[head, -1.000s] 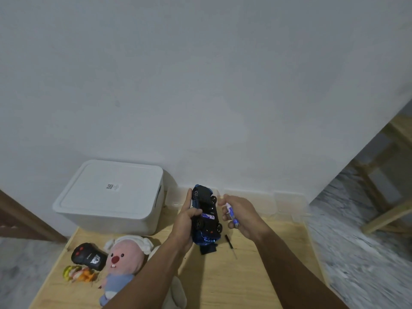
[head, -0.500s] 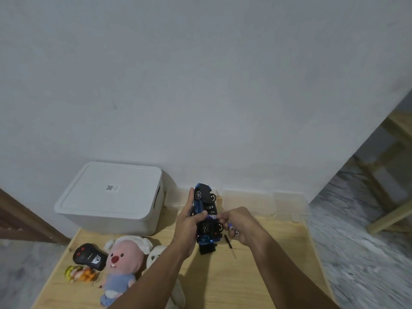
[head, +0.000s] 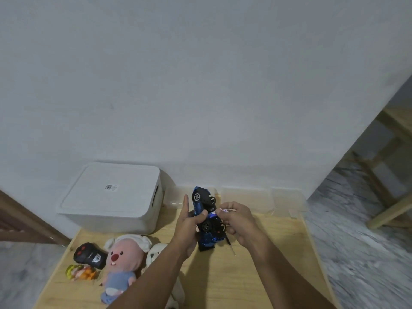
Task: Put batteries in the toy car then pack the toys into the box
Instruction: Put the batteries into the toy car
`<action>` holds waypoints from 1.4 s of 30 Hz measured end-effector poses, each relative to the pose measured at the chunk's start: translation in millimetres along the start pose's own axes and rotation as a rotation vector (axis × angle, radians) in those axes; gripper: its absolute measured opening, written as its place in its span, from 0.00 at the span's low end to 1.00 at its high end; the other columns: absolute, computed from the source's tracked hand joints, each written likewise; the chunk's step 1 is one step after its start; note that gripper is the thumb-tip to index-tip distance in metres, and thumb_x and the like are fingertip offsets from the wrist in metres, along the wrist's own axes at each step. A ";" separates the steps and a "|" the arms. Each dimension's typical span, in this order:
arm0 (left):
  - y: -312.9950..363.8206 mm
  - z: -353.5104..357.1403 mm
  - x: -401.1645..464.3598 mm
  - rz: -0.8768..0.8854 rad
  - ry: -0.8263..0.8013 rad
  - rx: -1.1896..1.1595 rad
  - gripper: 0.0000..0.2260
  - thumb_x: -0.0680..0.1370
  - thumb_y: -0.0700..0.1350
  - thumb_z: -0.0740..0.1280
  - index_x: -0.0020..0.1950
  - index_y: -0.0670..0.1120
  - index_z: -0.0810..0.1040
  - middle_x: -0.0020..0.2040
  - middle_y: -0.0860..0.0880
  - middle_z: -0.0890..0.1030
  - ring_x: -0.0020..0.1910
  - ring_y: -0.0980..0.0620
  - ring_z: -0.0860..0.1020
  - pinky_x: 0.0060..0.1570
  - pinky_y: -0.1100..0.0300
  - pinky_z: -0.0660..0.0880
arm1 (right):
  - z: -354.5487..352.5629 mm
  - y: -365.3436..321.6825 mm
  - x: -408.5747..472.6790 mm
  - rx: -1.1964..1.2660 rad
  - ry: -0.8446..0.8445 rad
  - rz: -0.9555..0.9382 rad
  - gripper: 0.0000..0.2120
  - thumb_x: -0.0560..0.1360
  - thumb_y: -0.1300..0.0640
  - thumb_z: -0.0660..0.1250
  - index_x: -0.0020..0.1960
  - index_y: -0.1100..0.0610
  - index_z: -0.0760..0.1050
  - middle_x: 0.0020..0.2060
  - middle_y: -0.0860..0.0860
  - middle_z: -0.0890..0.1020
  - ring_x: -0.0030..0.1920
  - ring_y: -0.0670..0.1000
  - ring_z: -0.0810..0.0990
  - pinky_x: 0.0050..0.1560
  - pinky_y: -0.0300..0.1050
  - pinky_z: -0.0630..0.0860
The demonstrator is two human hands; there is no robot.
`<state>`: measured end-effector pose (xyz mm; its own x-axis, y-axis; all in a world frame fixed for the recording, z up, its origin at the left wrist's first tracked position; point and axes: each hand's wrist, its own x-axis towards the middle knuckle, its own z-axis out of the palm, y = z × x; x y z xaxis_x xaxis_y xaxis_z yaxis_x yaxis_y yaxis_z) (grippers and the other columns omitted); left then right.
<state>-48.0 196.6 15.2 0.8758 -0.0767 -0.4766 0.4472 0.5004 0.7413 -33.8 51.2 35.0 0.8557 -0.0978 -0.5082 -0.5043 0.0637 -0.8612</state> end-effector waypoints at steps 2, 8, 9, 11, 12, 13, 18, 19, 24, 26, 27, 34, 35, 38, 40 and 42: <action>-0.8 -1.9 -1.2 -0.074 -0.026 -0.015 0.30 0.75 0.37 0.68 0.76 0.48 0.64 0.64 0.39 0.78 0.60 0.40 0.78 0.58 0.41 0.76 | -1.7 2.4 -1.1 0.061 -0.024 0.016 0.04 0.75 0.64 0.69 0.49 0.59 0.78 0.31 0.52 0.78 0.25 0.45 0.69 0.20 0.37 0.58; -7.7 -8.0 -13.9 -0.175 -0.086 -0.121 0.20 0.74 0.46 0.67 0.63 0.39 0.76 0.56 0.36 0.81 0.54 0.37 0.78 0.57 0.40 0.75 | -15.3 3.8 -4.4 0.456 -0.118 0.222 0.09 0.78 0.65 0.60 0.55 0.62 0.76 0.37 0.53 0.76 0.27 0.45 0.66 0.19 0.35 0.58; -10.8 -10.6 -13.0 -0.173 -0.066 -0.125 0.21 0.73 0.47 0.68 0.63 0.40 0.76 0.56 0.36 0.81 0.55 0.36 0.78 0.59 0.38 0.74 | -18.2 3.9 -5.6 0.515 -0.132 0.255 0.08 0.77 0.64 0.60 0.54 0.62 0.76 0.34 0.53 0.75 0.26 0.46 0.66 0.19 0.35 0.58; -15.5 -14.8 -10.9 -0.179 0.003 -0.102 0.23 0.71 0.50 0.70 0.63 0.40 0.77 0.56 0.36 0.81 0.56 0.36 0.78 0.64 0.36 0.71 | -24.5 5.6 -7.0 0.577 -0.141 0.293 0.07 0.75 0.63 0.59 0.50 0.61 0.74 0.30 0.53 0.74 0.25 0.47 0.69 0.19 0.35 0.60; -17.0 -15.9 -10.5 -0.189 0.039 -0.066 0.23 0.71 0.51 0.70 0.62 0.41 0.78 0.56 0.36 0.82 0.57 0.35 0.78 0.64 0.36 0.70 | -27.6 6.9 -7.4 0.592 -0.133 0.304 0.07 0.75 0.63 0.59 0.49 0.61 0.74 0.30 0.54 0.74 0.26 0.48 0.71 0.20 0.35 0.63; -18.3 -15.8 -11.0 -0.207 0.064 -0.016 0.22 0.72 0.51 0.69 0.62 0.40 0.77 0.56 0.36 0.82 0.56 0.35 0.79 0.62 0.37 0.72 | -31.1 8.7 -7.3 0.600 -0.121 0.313 0.07 0.75 0.63 0.59 0.50 0.62 0.75 0.32 0.55 0.75 0.28 0.49 0.73 0.20 0.36 0.66; -35.6 -10.0 -17.2 -0.183 0.198 0.358 0.11 0.78 0.43 0.64 0.58 0.39 0.73 0.44 0.40 0.83 0.39 0.43 0.82 0.39 0.51 0.79 | -45.3 15.4 -4.0 0.555 -0.107 0.323 0.10 0.76 0.65 0.64 0.57 0.64 0.75 0.39 0.58 0.80 0.32 0.50 0.77 0.23 0.37 0.71; -42.1 -10.6 -17.0 -0.149 0.197 0.488 0.13 0.76 0.44 0.66 0.59 0.41 0.73 0.46 0.42 0.83 0.41 0.44 0.82 0.40 0.50 0.80 | -47.7 16.4 -3.2 0.540 -0.103 0.322 0.10 0.76 0.65 0.64 0.57 0.64 0.75 0.40 0.58 0.79 0.32 0.50 0.77 0.24 0.37 0.70; -74.2 -9.5 -25.6 0.053 0.327 1.189 0.20 0.64 0.53 0.71 0.51 0.46 0.76 0.48 0.46 0.80 0.44 0.49 0.79 0.43 0.53 0.78 | -62.1 25.6 0.2 0.497 -0.068 0.329 0.09 0.77 0.65 0.64 0.56 0.64 0.75 0.39 0.58 0.79 0.32 0.50 0.75 0.24 0.38 0.69; -86.2 -7.0 -29.6 0.051 0.397 1.278 0.23 0.66 0.53 0.73 0.57 0.46 0.74 0.51 0.47 0.76 0.49 0.48 0.77 0.47 0.54 0.77 | -68.0 29.3 0.6 0.484 -0.047 0.340 0.08 0.76 0.65 0.65 0.55 0.64 0.75 0.39 0.58 0.79 0.32 0.50 0.75 0.24 0.38 0.69; -90.9 -5.8 -31.7 0.045 0.418 1.318 0.24 0.67 0.53 0.73 0.59 0.46 0.73 0.53 0.47 0.74 0.52 0.47 0.76 0.49 0.54 0.77 | -70.3 30.7 0.2 0.475 -0.037 0.346 0.08 0.76 0.65 0.65 0.55 0.64 0.76 0.38 0.58 0.79 0.31 0.50 0.76 0.24 0.38 0.69; -100.2 5.8 -35.1 -0.006 0.470 1.533 0.31 0.71 0.59 0.70 0.68 0.46 0.65 0.62 0.47 0.71 0.63 0.48 0.71 0.56 0.53 0.76 | -90.2 41.8 -1.6 0.415 -0.015 0.351 0.11 0.75 0.62 0.68 0.56 0.66 0.77 0.36 0.56 0.79 0.30 0.49 0.75 0.24 0.38 0.70; -101.4 5.7 -33.2 -0.013 0.476 1.531 0.32 0.71 0.60 0.70 0.68 0.46 0.65 0.62 0.47 0.70 0.63 0.47 0.71 0.56 0.53 0.76 | -93.4 41.9 -2.4 0.409 -0.013 0.351 0.11 0.75 0.62 0.68 0.55 0.66 0.77 0.36 0.56 0.79 0.30 0.48 0.75 0.24 0.38 0.70; -103.2 7.9 -30.3 -0.051 0.486 1.542 0.37 0.70 0.61 0.70 0.71 0.46 0.60 0.64 0.46 0.69 0.65 0.46 0.69 0.58 0.51 0.75 | -105.6 43.1 -3.1 0.380 0.008 0.346 0.09 0.76 0.62 0.67 0.53 0.66 0.78 0.36 0.55 0.79 0.30 0.47 0.75 0.25 0.38 0.70; -104.8 11.3 -28.3 -0.036 0.507 1.595 0.41 0.70 0.65 0.67 0.74 0.46 0.56 0.67 0.45 0.67 0.67 0.45 0.67 0.61 0.49 0.71 | -115.2 42.9 -1.8 0.378 0.048 0.343 0.07 0.76 0.63 0.67 0.52 0.65 0.78 0.37 0.55 0.79 0.31 0.47 0.75 0.25 0.37 0.71; -105.5 18.8 -24.8 0.064 0.521 1.663 0.40 0.72 0.67 0.63 0.75 0.47 0.54 0.70 0.45 0.65 0.70 0.44 0.65 0.67 0.45 0.66 | -126.0 40.8 2.2 0.399 0.106 0.343 0.06 0.76 0.64 0.66 0.51 0.65 0.77 0.38 0.56 0.79 0.31 0.47 0.75 0.25 0.38 0.70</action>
<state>-113.5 129.5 -42.3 0.9025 0.3347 -0.2711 0.4031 -0.8780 0.2582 -67.1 -71.5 -1.9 0.6226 -0.1038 -0.7756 -0.6515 0.4801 -0.5873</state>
